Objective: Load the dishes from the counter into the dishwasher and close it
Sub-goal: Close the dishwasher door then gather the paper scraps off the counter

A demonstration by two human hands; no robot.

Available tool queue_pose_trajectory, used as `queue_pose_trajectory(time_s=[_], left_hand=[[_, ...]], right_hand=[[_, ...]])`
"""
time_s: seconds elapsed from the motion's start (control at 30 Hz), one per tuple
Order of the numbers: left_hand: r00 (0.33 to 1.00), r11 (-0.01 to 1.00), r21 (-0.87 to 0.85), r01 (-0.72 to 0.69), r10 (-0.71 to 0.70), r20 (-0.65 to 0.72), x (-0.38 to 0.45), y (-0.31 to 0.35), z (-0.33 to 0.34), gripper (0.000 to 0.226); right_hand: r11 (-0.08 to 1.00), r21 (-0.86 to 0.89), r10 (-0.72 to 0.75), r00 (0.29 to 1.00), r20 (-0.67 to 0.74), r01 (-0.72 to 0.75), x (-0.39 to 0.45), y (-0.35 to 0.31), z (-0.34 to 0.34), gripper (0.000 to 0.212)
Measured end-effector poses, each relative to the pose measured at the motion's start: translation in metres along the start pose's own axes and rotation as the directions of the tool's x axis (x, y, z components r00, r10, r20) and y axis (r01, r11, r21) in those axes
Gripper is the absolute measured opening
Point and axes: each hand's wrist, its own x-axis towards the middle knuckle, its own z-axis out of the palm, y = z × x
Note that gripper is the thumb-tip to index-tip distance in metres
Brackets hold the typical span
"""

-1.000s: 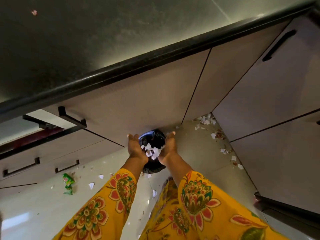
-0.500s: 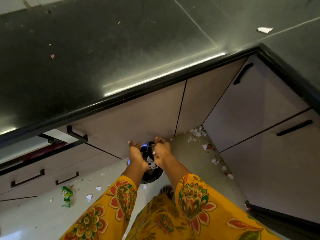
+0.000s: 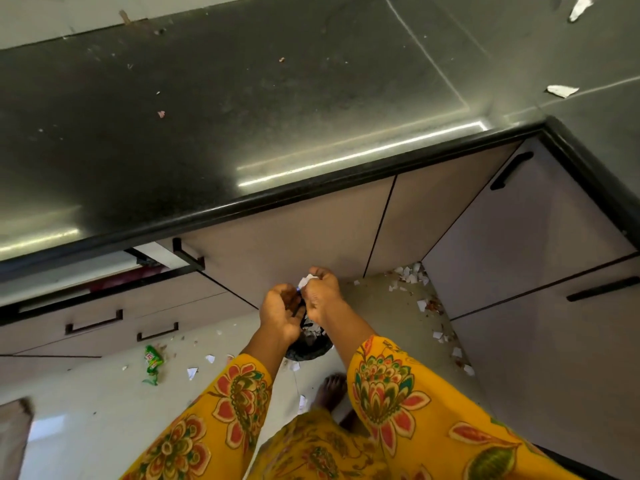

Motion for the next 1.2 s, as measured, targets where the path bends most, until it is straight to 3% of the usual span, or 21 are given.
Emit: queue_pose_trajectory(time_s=[0.23, 0.53, 0.67, 0.9, 1.1, 1.2], left_hand=[[0.999, 0.999, 0.005, -0.034, 0.034, -0.015, 0.004, -0.005, 0.000, 0.017], [0.995, 0.993, 0.105, -0.049, 0.057, -0.081, 0.006, -0.011, 0.005, 0.014], [0.998, 0.985, 0.162, -0.056, 0.059, -0.013, 0.002, -0.021, 0.025, 0.014], [0.980, 0.954, 0.282, -0.102, 0.047, 0.196, -0.029, -0.043, 0.092, 0.024], [0.928, 0.925, 0.340, -0.168, 0.033, 0.370, -0.068, -0.057, 0.148, 0.017], [0.895, 0.918, 0.332, -0.215, 0.049, 0.443, -0.085, -0.066, 0.173, 0.032]], right_hand=[[0.988, -0.156, 0.006, 1.000, 0.006, -0.005, 0.015, 0.002, -0.005, 0.009], [0.988, -0.145, 0.029, 0.993, -0.119, -0.046, 0.026, 0.000, -0.040, 0.026], [0.993, -0.108, 0.036, 0.990, -0.136, -0.051, 0.017, -0.017, -0.069, 0.019], [0.999, -0.022, -0.037, 0.982, -0.186, 0.033, -0.002, -0.058, -0.121, 0.040], [0.980, 0.059, -0.168, 0.950, -0.263, 0.190, -0.028, -0.096, -0.163, 0.033], [0.959, 0.066, -0.242, 0.918, -0.313, 0.275, -0.045, -0.116, -0.185, 0.031]])
